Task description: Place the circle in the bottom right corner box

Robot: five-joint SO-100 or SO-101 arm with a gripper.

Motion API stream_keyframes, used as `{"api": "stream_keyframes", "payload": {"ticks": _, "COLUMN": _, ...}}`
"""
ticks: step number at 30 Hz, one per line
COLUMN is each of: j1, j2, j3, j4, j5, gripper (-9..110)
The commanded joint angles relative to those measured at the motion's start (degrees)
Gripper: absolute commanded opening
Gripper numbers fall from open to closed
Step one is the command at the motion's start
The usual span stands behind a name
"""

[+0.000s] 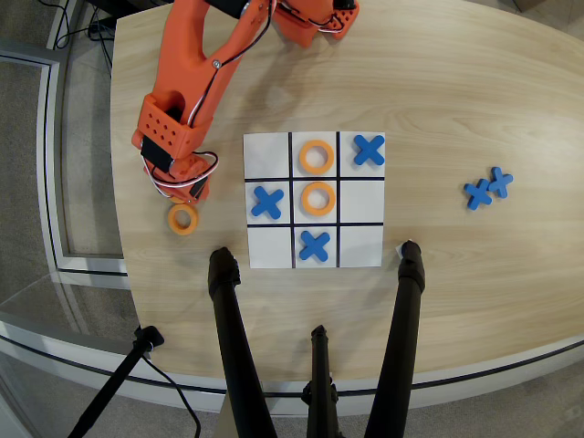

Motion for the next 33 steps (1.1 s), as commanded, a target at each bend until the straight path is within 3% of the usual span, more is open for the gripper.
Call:
{"api": "stream_keyframes", "payload": {"ticks": 1, "j1": 1.49, "j2": 0.35, "j3": 1.05, "j4": -0.35, "j5": -1.23, "gripper": 13}}
{"api": "stream_keyframes", "payload": {"ticks": 22, "j1": 7.12, "j2": 11.34, "j3": 17.40, "j4": 8.96, "j5": -7.38, "gripper": 13}}
{"api": "stream_keyframes", "payload": {"ticks": 27, "j1": 6.50, "j2": 11.16, "j3": 18.11, "j4": 8.44, "j5": -7.38, "gripper": 3}}
{"api": "stream_keyframes", "payload": {"ticks": 33, "j1": 6.24, "j2": 11.51, "j3": 18.72, "j4": 8.44, "j5": -8.53, "gripper": 0}}
